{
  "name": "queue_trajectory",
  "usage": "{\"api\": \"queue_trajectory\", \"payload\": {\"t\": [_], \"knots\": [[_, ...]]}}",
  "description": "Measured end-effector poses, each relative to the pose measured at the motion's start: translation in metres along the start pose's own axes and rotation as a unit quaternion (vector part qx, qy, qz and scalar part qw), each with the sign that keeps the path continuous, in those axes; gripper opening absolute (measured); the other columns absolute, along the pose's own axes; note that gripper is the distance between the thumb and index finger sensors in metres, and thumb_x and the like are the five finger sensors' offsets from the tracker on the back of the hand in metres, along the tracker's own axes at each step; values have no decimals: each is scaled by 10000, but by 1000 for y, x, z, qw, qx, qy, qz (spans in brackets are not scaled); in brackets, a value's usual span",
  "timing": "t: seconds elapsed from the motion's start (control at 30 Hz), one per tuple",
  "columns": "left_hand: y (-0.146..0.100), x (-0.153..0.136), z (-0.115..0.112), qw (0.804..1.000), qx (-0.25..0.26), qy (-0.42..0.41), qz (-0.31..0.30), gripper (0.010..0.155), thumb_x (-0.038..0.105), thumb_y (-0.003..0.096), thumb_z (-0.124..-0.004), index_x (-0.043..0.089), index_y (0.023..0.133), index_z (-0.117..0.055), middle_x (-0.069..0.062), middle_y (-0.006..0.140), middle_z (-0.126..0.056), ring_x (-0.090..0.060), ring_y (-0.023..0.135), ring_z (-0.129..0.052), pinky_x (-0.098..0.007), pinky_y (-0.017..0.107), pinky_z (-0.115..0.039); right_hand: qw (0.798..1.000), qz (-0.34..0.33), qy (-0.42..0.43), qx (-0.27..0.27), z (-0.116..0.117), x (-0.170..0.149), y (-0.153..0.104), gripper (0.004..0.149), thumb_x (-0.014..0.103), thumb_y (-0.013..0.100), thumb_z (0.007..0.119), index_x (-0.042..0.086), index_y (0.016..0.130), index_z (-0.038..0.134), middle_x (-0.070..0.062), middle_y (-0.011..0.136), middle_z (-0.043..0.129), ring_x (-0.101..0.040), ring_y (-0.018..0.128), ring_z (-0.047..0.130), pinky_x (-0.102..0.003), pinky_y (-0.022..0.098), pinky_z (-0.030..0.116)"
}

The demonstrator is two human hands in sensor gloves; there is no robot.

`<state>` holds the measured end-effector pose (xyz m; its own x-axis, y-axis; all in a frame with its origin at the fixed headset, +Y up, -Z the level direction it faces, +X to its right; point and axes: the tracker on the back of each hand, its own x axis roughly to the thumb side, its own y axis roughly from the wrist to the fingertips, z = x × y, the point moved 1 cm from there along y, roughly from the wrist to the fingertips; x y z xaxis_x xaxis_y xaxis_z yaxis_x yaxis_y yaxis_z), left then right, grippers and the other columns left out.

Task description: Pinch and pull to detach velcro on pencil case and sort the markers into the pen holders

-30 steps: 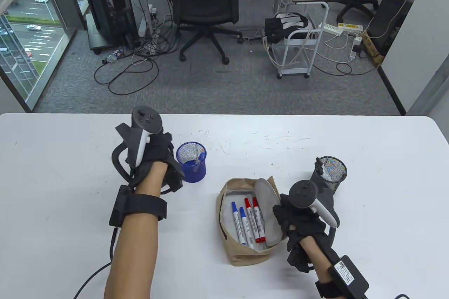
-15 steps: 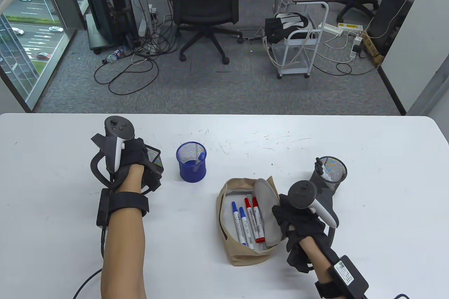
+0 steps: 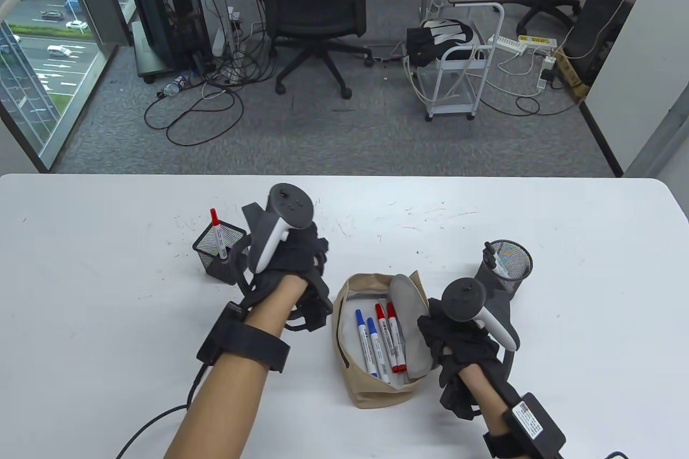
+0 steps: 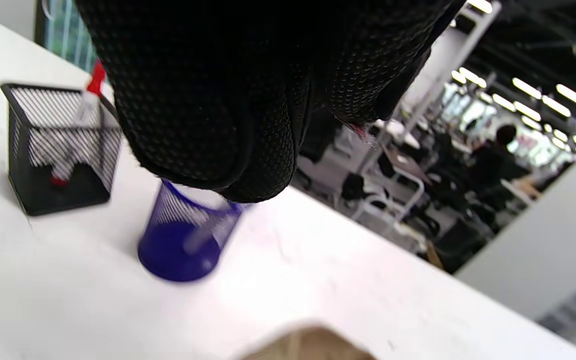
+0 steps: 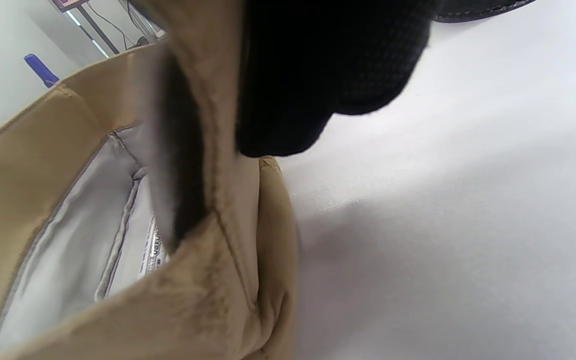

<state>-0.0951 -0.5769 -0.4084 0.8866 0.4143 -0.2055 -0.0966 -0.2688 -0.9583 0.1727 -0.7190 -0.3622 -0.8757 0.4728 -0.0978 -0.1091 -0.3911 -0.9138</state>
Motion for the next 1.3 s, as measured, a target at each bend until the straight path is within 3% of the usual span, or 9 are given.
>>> {"api": "queue_trajectory", "payload": {"t": [0.13, 0.33, 0.5, 0.63, 0.83, 0.93, 1.1, 1.23, 1.3], "knots": [[-5, 28, -44, 996, -80, 36, 0, 570, 357, 460, -930, 66, 946, -859, -153, 790, -1069, -252, 544, -1169, -291, 299, -1044, 1000, -1, -5, -2, 0, 1, 0, 582, 320, 535, 773, -12, 998, 655, -162, 788, 975, -214, 306, 1064, -321, 209, 877], [8, 35, -106, 981, -173, 77, 32, 594, 368, 467, -921, 52, 963, -837, -161, 800, -1061, -263, 557, -1162, -300, 309, -1039, 1000, -3, -2, 1, 0, 1, 0, 582, 321, 536, 772, -11, 999, 654, -163, 790, 973, -216, 309, 1063, -322, 212, 876], [24, 31, -139, 973, -191, 108, 67, 634, 389, 464, -924, 35, 979, -817, -178, 821, -1044, -279, 578, -1151, -309, 322, -1036, 1000, -4, 1, 4, 0, 0, 0, 582, 321, 536, 771, -12, 1000, 653, -164, 792, 971, -218, 310, 1063, -323, 213, 875], [39, 26, -162, 962, -191, 165, 105, 749, 450, 449, -929, 3, 1023, -750, -199, 861, -1012, -303, 625, -1128, -327, 341, -1028, 1000, -6, -4, 2, 0, 2, 0, 582, 321, 536, 771, -10, 1000, 652, -163, 793, 970, -217, 310, 1063, -323, 213, 875], [58, 23, -197, 942, -215, 215, 144, 890, 479, 408, -970, 3, 1085, -642, -105, 806, -1036, -236, 565, -1135, -310, 340, -1012, 1000, -7, -6, 2, 1, 1, 0, 582, 320, 536, 771, -12, 1000, 653, -164, 792, 971, -217, 310, 1063, -323, 213, 875], [64, 22, -200, 944, -222, 196, 146, 918, 469, 388, -996, 10, 1087, -618, -44, 723, -1063, -148, 394, -1145, -259, 265, -999, 1000, -6, -3, 4, 0, 1, 0, 583, 321, 536, 771, -11, 999, 653, -163, 792, 971, -216, 310, 1063, -322, 213, 875], [63, 22, -196, 948, -219, 193, 126, 906, 460, 394, -993, 28, 1093, -613, -42, 733, -1061, -147, 410, -1143, -257, 276, -1001, 1000, -4, -1, 4, 0, 0, 0, 583, 321, 535, 772, -13, 999, 654, -165, 790, 972, -216, 305, 1064, -320, 209, 876], [57, 26, -171, 964, -198, 150, 89, 845, 437, 397, -992, 59, 1078, -664, -49, 731, -1074, -162, 429, -1152, -265, 287, -1010, 1000, -5, 0, 3, 0, 1, 0, 581, 320, 536, 773, -12, 997, 656, -166, 788, 973, -217, 304, 1063, -321, 208, 875], [54, 25, -150, 978, -182, 79, 71, 813, 435, 397, -993, 88, 1069, -695, -40, 744, -1073, -164, 452, -1155, -271, 306, -1015, 1000, -7, 1, 2, 0, 0, 0, 582, 321, 535, 773, -12, 998, 656, -165, 786, 975, -217, 305, 1063, -321, 209, 875]]}}
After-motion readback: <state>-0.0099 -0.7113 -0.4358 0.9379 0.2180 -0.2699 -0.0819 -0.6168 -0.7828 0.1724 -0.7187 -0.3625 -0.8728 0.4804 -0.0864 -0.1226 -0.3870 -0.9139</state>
